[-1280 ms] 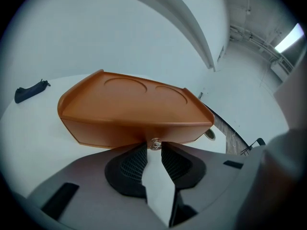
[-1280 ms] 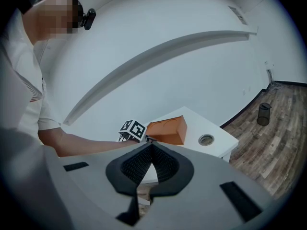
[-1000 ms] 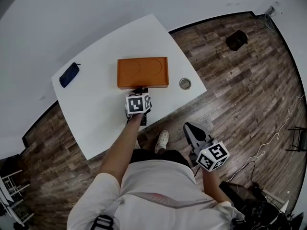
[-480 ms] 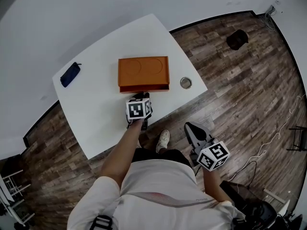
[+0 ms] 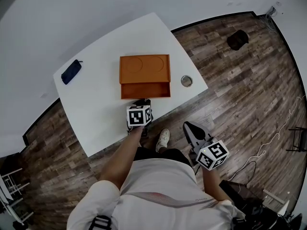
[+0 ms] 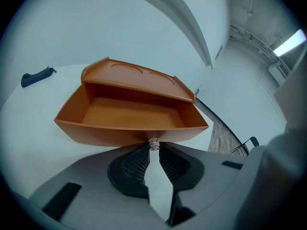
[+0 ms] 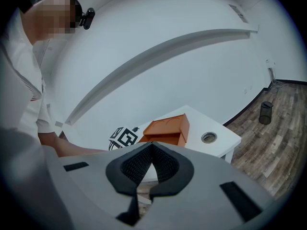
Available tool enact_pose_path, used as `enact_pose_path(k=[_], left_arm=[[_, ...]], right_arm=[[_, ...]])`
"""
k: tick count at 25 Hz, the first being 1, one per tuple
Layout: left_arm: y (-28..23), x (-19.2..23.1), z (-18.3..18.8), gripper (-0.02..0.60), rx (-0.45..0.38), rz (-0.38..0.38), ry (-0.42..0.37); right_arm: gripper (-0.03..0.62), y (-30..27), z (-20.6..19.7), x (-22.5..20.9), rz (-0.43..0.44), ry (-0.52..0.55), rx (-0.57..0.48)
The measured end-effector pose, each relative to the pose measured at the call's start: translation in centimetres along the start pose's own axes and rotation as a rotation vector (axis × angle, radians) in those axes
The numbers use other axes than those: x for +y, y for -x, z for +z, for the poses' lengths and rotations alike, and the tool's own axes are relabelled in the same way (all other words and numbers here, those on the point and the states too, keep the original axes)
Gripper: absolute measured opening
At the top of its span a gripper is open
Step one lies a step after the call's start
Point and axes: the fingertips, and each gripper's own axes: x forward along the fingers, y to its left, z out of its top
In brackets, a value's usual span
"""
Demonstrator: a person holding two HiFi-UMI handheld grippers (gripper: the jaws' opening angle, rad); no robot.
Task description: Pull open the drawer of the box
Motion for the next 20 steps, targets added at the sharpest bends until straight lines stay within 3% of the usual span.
enact_pose_path(k=[10, 16, 20], left_arm=[[1.1, -0.3, -2.9, 0.074, 0.028, -0.005, -0.013], [1.0, -0.6, -2.8, 0.077, -0.004, -0.045, -0.037], [2.9, -0.5, -3.5, 0.1, -0.024, -0.063, -0.013]], right_arm=[[-0.002, 0.1, -0.3, 0.3, 0.014, 0.004, -0.002], [-0.002, -0.1, -0.3, 0.5, 0.019, 0.007, -0.001], [-0.002, 0.5, -0.3, 0.8, 0.031, 0.008, -0.006]])
